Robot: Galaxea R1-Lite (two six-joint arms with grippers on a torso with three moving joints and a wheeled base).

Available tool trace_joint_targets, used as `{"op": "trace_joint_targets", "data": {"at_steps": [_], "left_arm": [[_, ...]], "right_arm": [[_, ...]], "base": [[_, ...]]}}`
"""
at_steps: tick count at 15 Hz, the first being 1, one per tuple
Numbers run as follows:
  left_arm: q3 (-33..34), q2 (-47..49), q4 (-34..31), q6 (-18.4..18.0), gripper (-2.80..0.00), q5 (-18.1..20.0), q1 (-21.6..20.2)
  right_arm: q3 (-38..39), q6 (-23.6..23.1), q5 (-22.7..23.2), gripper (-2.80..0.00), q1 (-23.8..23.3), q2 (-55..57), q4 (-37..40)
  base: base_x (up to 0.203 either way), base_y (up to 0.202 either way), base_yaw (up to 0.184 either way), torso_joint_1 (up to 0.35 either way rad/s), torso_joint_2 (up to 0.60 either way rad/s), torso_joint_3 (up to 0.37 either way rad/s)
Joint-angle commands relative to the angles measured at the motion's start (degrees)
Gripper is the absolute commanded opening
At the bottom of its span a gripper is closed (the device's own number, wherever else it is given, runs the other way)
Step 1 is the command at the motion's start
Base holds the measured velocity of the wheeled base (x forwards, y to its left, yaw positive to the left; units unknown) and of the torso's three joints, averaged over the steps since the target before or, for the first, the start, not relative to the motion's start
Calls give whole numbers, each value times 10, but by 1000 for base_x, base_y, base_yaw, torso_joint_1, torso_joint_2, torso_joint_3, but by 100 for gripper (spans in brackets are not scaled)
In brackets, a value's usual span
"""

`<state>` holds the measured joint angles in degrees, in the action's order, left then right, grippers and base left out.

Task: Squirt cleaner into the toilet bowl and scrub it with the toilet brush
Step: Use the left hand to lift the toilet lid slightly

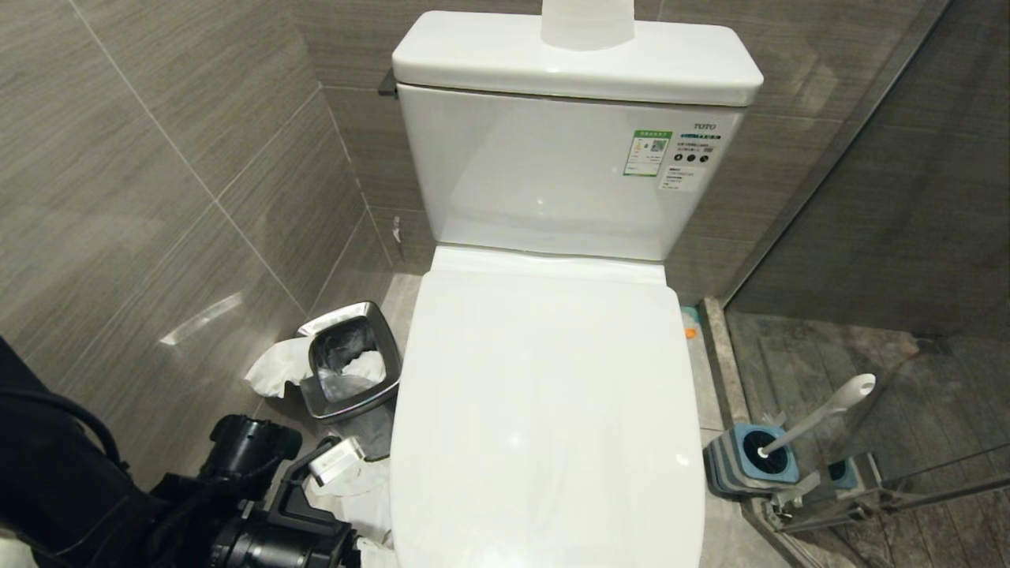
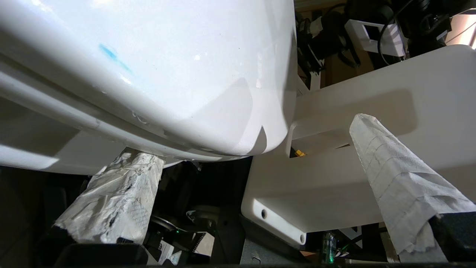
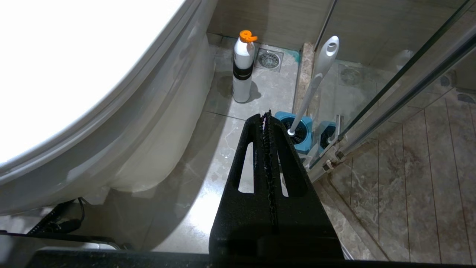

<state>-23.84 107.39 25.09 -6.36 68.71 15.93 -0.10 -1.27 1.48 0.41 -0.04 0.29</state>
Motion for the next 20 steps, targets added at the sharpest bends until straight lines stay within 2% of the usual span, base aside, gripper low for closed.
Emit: {"op": "trace_joint_targets", "data": {"at_steps": [1, 5, 7, 12, 20], "left_arm": [[-4, -18, 4, -1, 0, 3, -10], [-7, -52, 3, 2, 0, 50, -18], [-6, -70, 2, 24, 0, 60, -15], [-7, -116, -35, 35, 0, 63, -6], [-31, -163, -39, 37, 0, 62, -6]], "right_arm": [[0, 0, 0, -280, 0, 0, 0], [0, 0, 0, -280, 0, 0, 0], [0, 0, 0, -280, 0, 0, 0], [0, 0, 0, -280, 0, 0, 0], [0, 0, 0, -280, 0, 0, 0]], "base": [[0, 0, 0, 0, 0, 0], [0, 0, 0, 0, 0, 0], [0, 0, 0, 0, 0, 0], [0, 0, 0, 0, 0, 0], [0, 0, 0, 0, 0, 0]]}}
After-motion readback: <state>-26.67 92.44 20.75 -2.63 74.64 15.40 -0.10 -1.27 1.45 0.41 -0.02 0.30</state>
